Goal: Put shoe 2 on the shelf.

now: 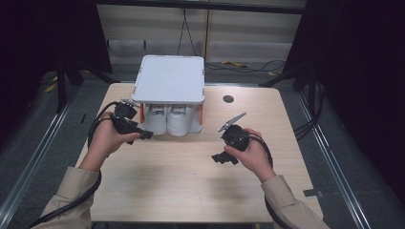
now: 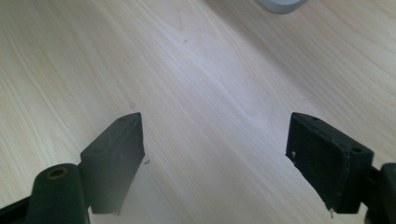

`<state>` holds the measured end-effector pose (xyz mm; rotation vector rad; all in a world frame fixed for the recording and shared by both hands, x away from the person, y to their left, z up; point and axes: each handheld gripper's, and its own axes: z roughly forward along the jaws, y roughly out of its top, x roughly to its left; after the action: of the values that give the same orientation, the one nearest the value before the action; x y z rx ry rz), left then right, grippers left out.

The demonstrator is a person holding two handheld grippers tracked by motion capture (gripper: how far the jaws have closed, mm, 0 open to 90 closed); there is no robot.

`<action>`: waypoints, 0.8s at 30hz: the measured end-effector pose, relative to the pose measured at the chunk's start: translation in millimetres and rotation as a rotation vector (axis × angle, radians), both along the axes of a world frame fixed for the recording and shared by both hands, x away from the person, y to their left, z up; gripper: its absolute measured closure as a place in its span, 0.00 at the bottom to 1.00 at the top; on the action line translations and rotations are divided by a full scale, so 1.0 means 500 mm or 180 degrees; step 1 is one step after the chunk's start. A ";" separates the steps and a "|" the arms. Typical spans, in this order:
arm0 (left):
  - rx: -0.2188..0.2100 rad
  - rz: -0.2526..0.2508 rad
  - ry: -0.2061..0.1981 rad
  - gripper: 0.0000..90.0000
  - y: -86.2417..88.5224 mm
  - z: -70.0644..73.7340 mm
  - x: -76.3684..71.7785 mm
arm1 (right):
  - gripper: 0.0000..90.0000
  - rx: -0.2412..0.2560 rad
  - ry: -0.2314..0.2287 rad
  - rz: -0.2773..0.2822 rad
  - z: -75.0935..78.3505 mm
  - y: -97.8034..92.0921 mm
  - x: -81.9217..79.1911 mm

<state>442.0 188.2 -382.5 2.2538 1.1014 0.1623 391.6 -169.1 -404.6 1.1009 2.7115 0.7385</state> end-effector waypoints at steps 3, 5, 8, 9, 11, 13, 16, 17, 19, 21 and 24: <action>-0.0002 0.0033 0.0030 0.24 0.010 -0.013 -0.004 | 0.20 0.0008 0.0062 -0.0049 -0.004 -0.011 -0.007; -0.0020 0.0051 0.0044 0.24 0.016 -0.022 -0.008 | 0.20 -0.0002 0.0062 -0.0077 -0.006 -0.018 -0.012; -0.0032 0.0055 0.0051 0.23 0.024 -0.030 -0.014 | 0.20 -0.0014 0.0033 -0.0082 -0.008 -0.030 -0.016; -0.0058 0.0064 0.0065 0.23 0.026 -0.034 -0.016 | 0.19 -0.0021 0.0034 -0.0105 -0.009 -0.033 -0.017; -0.0058 0.0070 0.0075 0.23 0.032 -0.042 -0.023 | 0.19 -0.0055 0.0013 -0.0119 -0.009 -0.043 -0.020; -0.0058 0.0063 0.0103 0.23 0.035 -0.050 -0.027 | 0.19 -0.0065 -0.0017 -0.0147 -0.011 -0.053 -0.023; -0.0070 0.0055 0.0124 0.22 0.041 -0.063 -0.035 | 0.19 -0.0031 -0.0016 -0.0188 -0.015 -0.070 -0.028; -0.0087 0.0057 0.0131 0.22 0.042 -0.066 -0.036 | 0.19 -0.0018 -0.0025 -0.0203 -0.018 -0.077 -0.030; -0.0081 0.0072 0.0137 0.21 0.045 -0.073 -0.040 | 0.19 -0.0007 -0.0008 -0.0241 -0.023 -0.087 -0.035; -0.0085 0.0049 0.0142 0.22 0.047 -0.079 -0.045 | 0.19 -0.0014 -0.0030 -0.0252 -0.029 -0.099 -0.039; -0.0081 0.0049 0.0118 0.22 0.051 -0.086 -0.051 | 0.19 -0.0079 -0.0045 -0.0247 -0.037 -0.118 -0.048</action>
<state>416.5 213.5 -425.4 2.2344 1.1340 0.1126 367.8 -227.9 -423.2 1.1832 2.6420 0.6962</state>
